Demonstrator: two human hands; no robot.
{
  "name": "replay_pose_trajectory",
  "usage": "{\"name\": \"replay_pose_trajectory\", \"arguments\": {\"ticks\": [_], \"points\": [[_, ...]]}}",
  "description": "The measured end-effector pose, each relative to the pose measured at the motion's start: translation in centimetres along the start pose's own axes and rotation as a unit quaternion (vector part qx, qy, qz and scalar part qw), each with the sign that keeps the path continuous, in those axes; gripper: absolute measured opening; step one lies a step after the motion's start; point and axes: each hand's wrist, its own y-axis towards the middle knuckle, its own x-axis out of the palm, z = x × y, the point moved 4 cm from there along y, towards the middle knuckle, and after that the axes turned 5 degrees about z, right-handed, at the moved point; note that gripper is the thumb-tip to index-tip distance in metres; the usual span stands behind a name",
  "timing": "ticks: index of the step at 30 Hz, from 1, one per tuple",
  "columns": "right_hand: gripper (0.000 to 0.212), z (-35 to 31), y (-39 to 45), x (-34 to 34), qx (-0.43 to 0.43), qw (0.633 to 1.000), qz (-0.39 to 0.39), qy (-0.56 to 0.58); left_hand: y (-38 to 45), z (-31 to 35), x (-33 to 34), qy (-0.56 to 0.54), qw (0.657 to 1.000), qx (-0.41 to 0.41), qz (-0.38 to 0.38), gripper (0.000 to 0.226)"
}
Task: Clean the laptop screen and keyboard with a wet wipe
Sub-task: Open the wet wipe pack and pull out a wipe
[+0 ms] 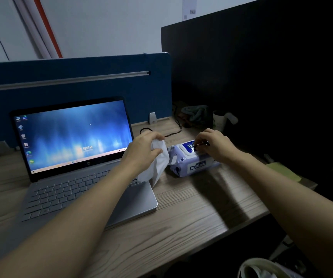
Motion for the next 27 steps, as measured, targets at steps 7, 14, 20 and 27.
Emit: {"name": "replay_pose_trajectory", "arguments": {"ticks": [7, 14, 20, 27], "points": [[0.015, 0.2, 0.1, 0.7, -0.002, 0.999, -0.001, -0.050, -0.9, -0.8, 0.5, -0.007, 1.000, -0.010, 0.012, 0.032], [0.019, -0.4, -0.1, 1.0, 0.001, 0.997, -0.009, -0.078, -1.6, -0.6, -0.2, -0.015, 1.000, -0.016, 0.019, 0.032], [0.013, -1.9, -0.4, 0.0, 0.055, 0.998, 0.016, -0.029, -1.9, 0.4, -2.4, -0.017, 0.999, -0.005, 0.032, 0.031], [0.015, -11.2, -0.9, 0.8, -0.039, 0.982, 0.035, 0.180, -2.8, -0.4, -6.6, -0.046, 0.996, -0.025, 0.070, 0.031]]}}
